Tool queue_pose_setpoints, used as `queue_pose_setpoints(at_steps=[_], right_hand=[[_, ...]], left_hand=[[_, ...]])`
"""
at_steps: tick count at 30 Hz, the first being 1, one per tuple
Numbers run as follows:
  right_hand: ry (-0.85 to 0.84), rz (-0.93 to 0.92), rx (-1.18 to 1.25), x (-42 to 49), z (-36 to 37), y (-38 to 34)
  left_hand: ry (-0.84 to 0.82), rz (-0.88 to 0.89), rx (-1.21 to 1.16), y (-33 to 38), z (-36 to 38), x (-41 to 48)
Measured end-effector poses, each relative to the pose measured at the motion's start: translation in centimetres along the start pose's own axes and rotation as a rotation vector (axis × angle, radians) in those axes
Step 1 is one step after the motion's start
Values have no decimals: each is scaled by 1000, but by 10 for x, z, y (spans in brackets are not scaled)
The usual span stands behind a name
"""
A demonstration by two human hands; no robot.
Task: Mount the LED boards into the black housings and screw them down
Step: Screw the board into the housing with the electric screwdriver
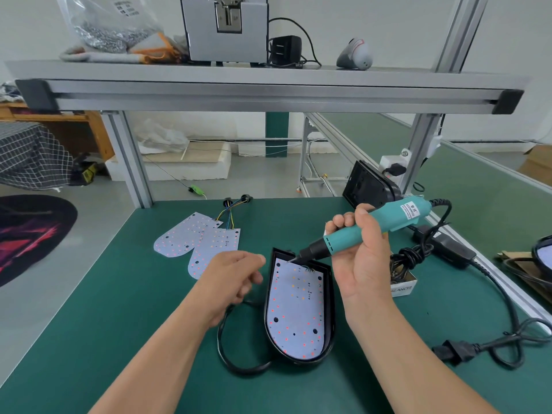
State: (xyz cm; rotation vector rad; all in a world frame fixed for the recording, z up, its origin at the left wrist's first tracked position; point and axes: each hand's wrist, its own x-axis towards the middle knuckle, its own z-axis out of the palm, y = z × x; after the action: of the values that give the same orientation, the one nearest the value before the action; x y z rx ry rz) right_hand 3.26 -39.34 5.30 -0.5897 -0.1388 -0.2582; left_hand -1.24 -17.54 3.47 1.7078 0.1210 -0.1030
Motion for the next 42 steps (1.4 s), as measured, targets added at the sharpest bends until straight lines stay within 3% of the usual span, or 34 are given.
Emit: queue_pose_setpoints(at_steps=[6,17,28,35,42], right_hand=[[-50,-7,-79,0,-5,11],[-78,-8,-118,1,-6,15],[-131,-42,-260,-6,10,12],[-309,-90,-478,-14,22,13],[-381,-13,-506,-14,26,12]], left_hand=[[-137,67,286,0,8,-5],[-53,58,457,-2,14,-4],[17,7,426,-4,22,-2],[22,19,413,-3,24,-4],[-3,-2,390,-2,24,-4]])
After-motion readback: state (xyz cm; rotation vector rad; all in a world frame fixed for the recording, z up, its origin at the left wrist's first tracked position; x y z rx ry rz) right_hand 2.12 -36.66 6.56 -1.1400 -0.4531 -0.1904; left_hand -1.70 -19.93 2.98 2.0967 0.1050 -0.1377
